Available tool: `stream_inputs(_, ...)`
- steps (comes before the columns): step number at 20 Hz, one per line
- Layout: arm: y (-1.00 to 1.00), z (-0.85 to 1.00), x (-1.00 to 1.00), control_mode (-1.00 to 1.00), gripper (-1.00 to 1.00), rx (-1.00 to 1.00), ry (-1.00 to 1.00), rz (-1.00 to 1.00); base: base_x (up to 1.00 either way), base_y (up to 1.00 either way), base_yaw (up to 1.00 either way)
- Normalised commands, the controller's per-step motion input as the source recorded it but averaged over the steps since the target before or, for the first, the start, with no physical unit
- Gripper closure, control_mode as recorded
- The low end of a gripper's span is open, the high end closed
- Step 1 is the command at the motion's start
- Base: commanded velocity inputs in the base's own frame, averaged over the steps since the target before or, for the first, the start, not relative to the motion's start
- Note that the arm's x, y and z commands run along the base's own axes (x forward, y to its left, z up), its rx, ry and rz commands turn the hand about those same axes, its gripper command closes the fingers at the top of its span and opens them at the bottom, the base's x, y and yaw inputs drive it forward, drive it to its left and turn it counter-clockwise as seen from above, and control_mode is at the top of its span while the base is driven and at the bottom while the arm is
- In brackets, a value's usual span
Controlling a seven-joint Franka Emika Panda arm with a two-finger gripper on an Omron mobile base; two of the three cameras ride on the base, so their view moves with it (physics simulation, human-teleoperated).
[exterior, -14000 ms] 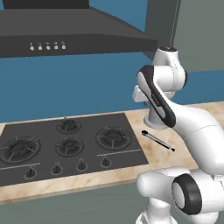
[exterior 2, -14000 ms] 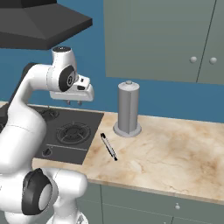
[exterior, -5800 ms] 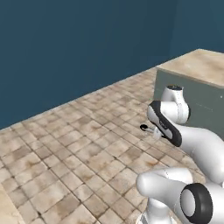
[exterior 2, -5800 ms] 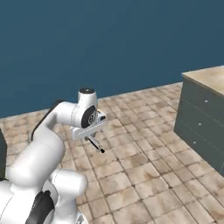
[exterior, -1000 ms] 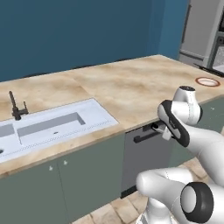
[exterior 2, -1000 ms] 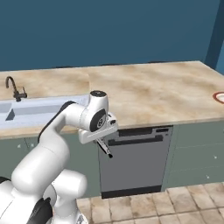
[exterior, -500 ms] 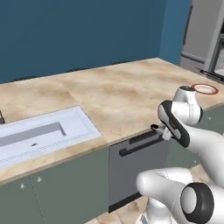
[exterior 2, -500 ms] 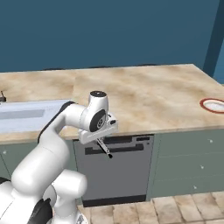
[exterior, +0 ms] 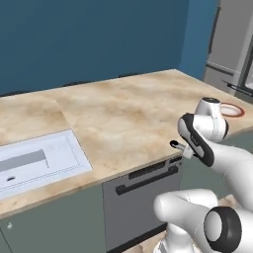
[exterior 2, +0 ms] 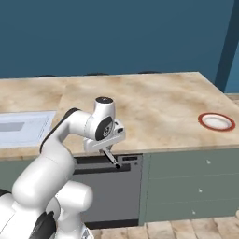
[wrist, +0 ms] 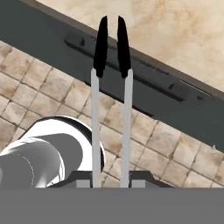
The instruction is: Pick up the tongs from the counter and place them near the plate next to the oven.
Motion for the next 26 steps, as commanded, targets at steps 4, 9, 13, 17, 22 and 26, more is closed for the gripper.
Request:
stream_inputs(4,0.0,0.0,0.0,1.0,1.0,0.0,0.0,0.0,0.5,-0.59,0.0)
stream_inputs(9,0.0,0.0,0.0,1.0,1.0,0.0,0.0,0.0,0.48,-0.6,0.0)
stream_inputs(13,0.0,0.0,0.0,1.0,1.0,0.0,0.0,0.0,0.48,-0.59,0.0)
stream_inputs(17,0.0,0.0,0.0,1.0,1.0,0.0,0.0,0.0,0.49,-0.54,0.05)
stream_inputs(22,0.0,0.0,0.0,1.0,1.0,0.0,0.0,0.0,0.47,-0.34,0.2)
stream_inputs(26,0.0,0.0,0.0,1.0,1.0,0.0,0.0,0.0,0.45,-0.04,0.14)
